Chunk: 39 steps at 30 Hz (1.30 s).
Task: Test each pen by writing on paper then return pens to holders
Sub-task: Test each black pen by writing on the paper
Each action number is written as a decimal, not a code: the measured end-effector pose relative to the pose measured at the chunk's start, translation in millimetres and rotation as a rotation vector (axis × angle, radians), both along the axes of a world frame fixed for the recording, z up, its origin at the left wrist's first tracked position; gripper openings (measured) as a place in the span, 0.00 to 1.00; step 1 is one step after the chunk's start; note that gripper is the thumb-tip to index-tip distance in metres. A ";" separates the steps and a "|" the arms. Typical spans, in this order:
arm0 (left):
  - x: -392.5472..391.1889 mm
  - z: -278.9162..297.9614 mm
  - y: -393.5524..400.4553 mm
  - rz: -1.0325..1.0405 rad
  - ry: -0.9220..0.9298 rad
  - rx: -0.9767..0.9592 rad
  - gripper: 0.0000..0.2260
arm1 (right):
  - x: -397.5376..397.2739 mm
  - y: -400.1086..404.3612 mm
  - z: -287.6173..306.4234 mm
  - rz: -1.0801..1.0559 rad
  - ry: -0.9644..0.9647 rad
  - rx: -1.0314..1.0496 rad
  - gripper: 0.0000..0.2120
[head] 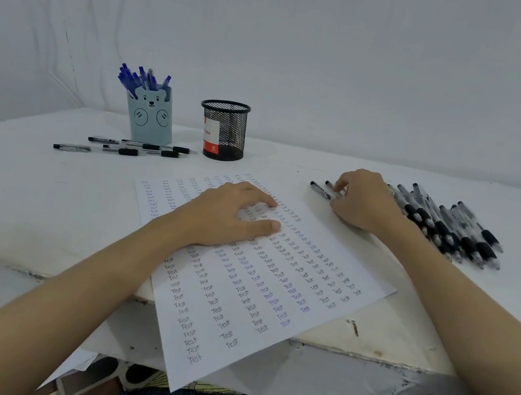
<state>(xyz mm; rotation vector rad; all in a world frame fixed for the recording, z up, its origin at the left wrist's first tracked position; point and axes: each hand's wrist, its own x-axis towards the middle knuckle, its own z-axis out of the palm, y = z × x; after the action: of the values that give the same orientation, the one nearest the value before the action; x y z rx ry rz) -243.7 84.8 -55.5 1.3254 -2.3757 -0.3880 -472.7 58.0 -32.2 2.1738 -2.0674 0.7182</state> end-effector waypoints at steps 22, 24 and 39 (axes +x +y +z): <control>226.1 6.5 5.0 0.543 0.057 -0.083 0.10 | 266.5 -49.2 37.8 0.642 0.353 0.119 0.16; 230.2 2.9 3.8 0.548 0.072 -0.100 0.10 | 288.3 -58.2 29.0 0.653 0.374 0.105 0.16; 237.9 -6.0 -4.4 0.559 0.038 -0.160 0.12 | 331.2 -83.0 1.6 0.579 0.288 -0.036 0.07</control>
<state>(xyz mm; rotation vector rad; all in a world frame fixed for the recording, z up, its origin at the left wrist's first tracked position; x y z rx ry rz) -5.8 80.4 -61.5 1.7941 -1.8487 -0.0557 -141.5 -25.0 -30.6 2.6841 -1.2849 0.4244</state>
